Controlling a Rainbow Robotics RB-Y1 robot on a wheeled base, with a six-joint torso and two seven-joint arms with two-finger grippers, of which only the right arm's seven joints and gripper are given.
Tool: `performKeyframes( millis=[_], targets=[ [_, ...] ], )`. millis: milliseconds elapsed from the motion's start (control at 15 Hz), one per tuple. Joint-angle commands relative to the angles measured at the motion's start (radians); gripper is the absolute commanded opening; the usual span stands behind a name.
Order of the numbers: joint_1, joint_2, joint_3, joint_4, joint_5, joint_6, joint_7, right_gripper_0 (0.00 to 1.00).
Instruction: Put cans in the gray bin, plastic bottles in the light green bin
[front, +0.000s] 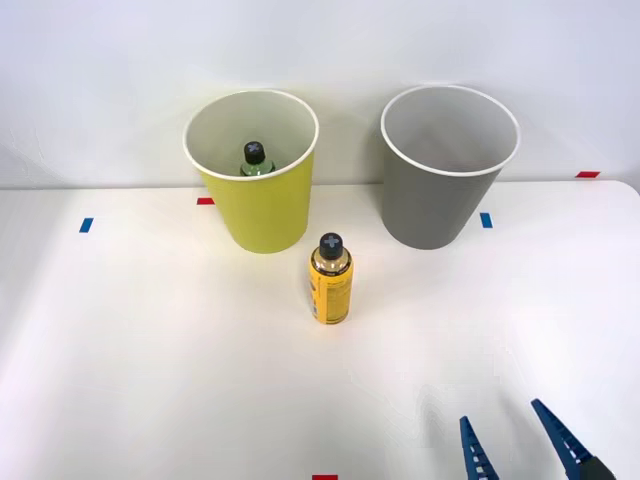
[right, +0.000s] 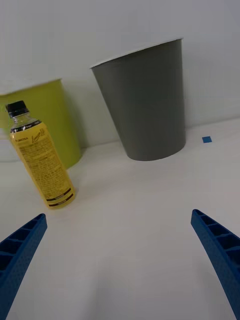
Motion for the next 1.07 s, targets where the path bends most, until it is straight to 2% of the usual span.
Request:
performKeyframes(
  millis=[67,267,467,800,1067],
  targets=[
    [-0.074,-0.098,0.069,0.0,-0.065,-0.004,0.033,1.0],
    [-0.168,-0.191,0.138,0.0,-0.076,0.002,0.043,1.0],
    [-0.286,-0.252,0.224,0.0,-0.091,0.082,0.066,1.0],
    [-0.469,-0.279,0.33,0.0,-0.151,0.245,0.111,1.0],
    [-0.574,-0.269,0.368,0.005,-0.174,0.357,0.131,1.0]
  ],
)
